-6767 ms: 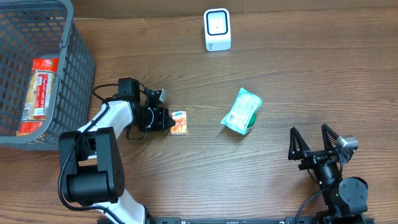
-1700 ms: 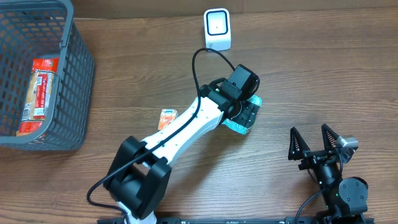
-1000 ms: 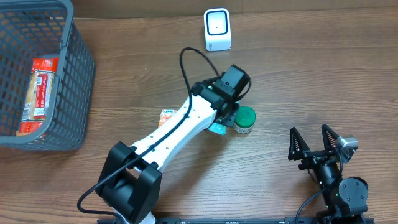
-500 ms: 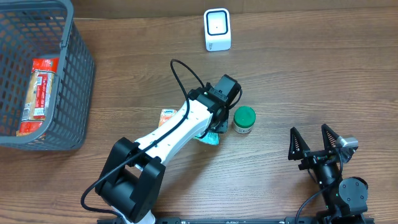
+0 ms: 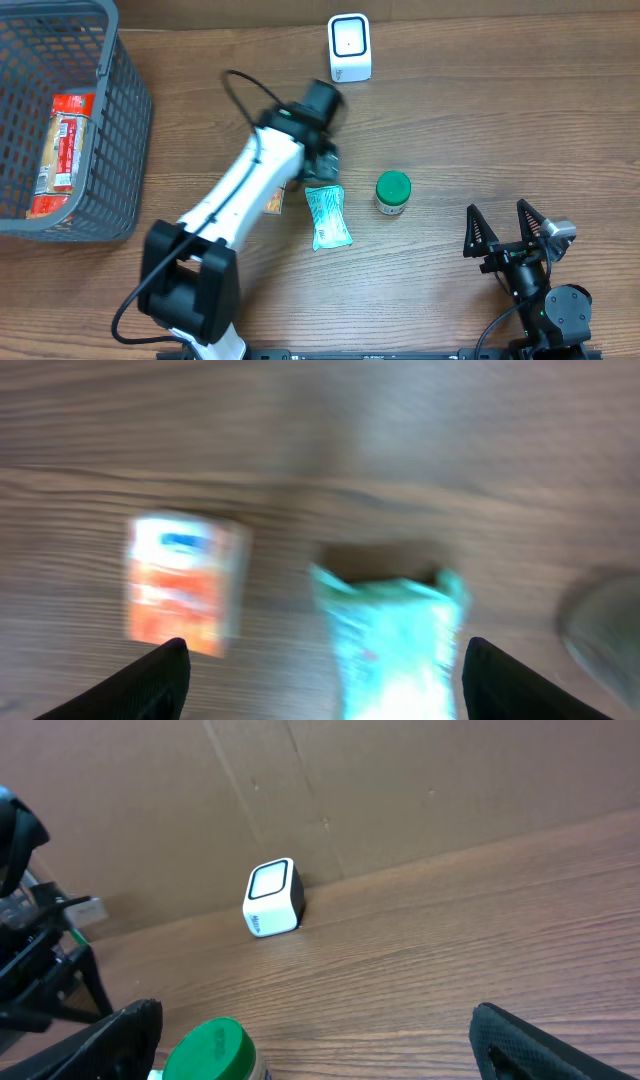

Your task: Scan the item barcode

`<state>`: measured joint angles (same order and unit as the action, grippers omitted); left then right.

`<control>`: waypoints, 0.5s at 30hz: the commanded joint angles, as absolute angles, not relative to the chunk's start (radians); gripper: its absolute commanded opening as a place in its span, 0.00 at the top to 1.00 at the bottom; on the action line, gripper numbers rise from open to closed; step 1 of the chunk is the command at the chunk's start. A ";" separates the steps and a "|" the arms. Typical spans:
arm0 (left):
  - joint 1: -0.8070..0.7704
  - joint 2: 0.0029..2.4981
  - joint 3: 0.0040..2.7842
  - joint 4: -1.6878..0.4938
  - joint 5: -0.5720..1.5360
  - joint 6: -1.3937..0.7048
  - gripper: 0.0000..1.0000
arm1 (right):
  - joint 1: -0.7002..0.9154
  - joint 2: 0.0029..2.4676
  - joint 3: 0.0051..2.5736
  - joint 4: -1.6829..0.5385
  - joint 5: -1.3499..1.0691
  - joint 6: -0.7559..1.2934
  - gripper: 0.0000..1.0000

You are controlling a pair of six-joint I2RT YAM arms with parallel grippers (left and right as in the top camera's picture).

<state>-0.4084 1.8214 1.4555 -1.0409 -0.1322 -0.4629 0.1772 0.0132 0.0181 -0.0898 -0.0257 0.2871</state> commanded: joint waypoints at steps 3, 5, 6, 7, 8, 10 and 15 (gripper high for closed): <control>-0.213 1.816 1.427 -1.060 -0.145 -0.422 0.26 | 0.175 0.008 0.008 -0.084 -0.024 0.281 0.00; -0.173 1.818 1.394 -1.042 -0.145 -0.422 0.27 | 0.175 0.008 0.008 -0.084 -0.024 0.281 0.00; -0.152 1.818 1.364 -1.018 -0.145 -0.422 0.27 | 0.175 0.008 0.008 -0.084 -0.024 0.281 0.00; -0.140 1.818 1.341 -0.999 -0.145 -0.422 0.27 | 0.175 0.008 0.008 -0.084 -0.024 0.281 0.00; -0.127 1.818 1.311 -0.970 -0.145 -0.422 0.27 | 0.175 0.008 0.008 -0.084 -0.024 0.281 0.00; -0.105 1.818 1.227 -0.889 -0.145 -0.421 0.27 | 0.175 0.008 0.008 -0.084 -0.024 0.281 0.00; -0.105 1.818 1.135 -0.786 -0.160 -0.389 0.27 | 0.175 0.008 0.008 -0.084 -0.024 0.281 0.00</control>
<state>-0.1066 1.8221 1.1694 -0.8131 -0.1436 -0.4202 0.1772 0.0132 0.0181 -0.0898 -0.0261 0.2871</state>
